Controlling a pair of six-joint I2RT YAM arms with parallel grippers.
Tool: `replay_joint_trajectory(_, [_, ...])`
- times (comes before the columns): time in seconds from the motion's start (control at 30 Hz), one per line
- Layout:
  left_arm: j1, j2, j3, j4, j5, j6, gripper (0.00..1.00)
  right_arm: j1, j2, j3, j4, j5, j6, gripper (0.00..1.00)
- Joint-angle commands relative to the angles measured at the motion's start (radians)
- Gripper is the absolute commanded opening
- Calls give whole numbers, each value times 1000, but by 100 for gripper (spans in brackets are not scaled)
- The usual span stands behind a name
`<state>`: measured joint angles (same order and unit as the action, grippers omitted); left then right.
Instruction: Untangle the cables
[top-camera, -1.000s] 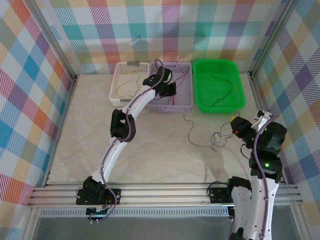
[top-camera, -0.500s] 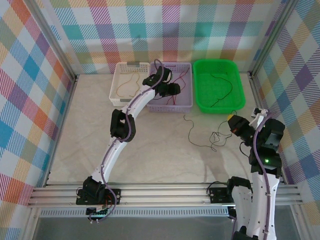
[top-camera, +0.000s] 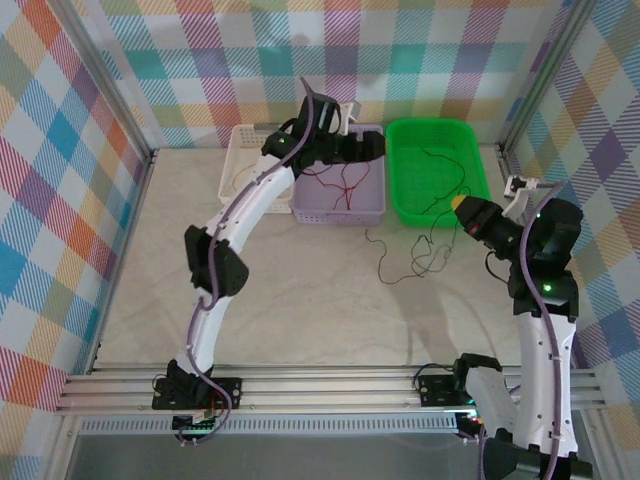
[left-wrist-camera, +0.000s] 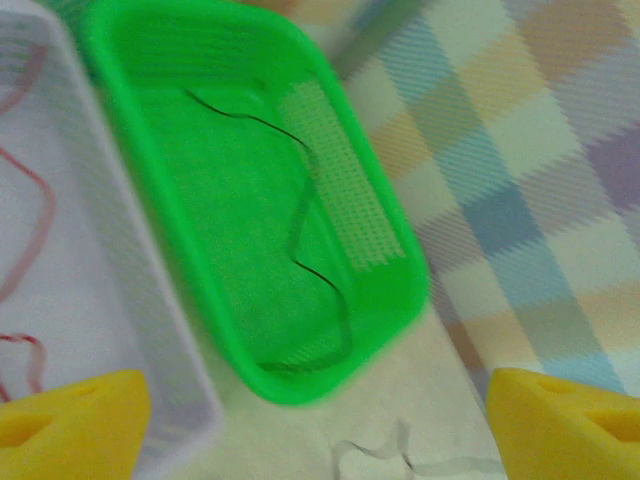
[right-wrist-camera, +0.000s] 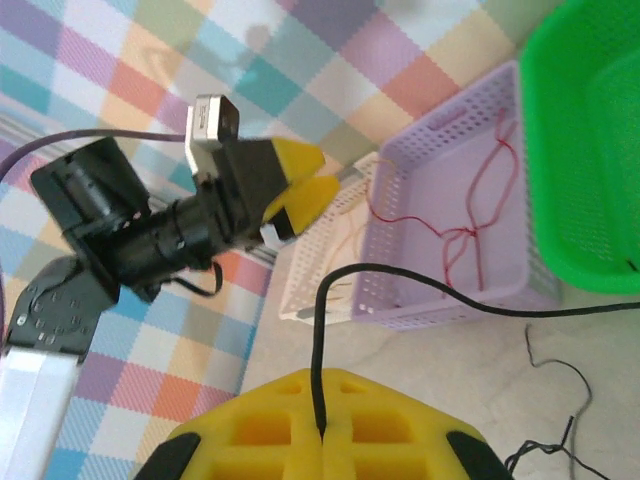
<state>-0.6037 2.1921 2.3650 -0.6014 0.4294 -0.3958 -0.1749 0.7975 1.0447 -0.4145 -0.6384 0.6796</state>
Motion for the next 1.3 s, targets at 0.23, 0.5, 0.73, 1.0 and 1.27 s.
replay_joint_trajectory(0.23, [-112,-521,-962,596,74,-135,88,9,40,93,75,-91,53,0])
replay_joint_trajectory(0.5, [-303,-608,-1187,660,1,-11,92,13,58,115,104,-97,92,0])
replay_joint_trajectory(0.73, [-361,-505,-1169,705,-6,16,94,19,46,123,99,-117,101,0])
replay_joint_trajectory(1.0, [-366,-427,-1112,642,-108,100,95,27,28,136,99,-149,111,0])
replay_joint_trajectory(1.27, [-380,-503,-1220,868,8,48,100,36,31,117,112,-144,118,0])
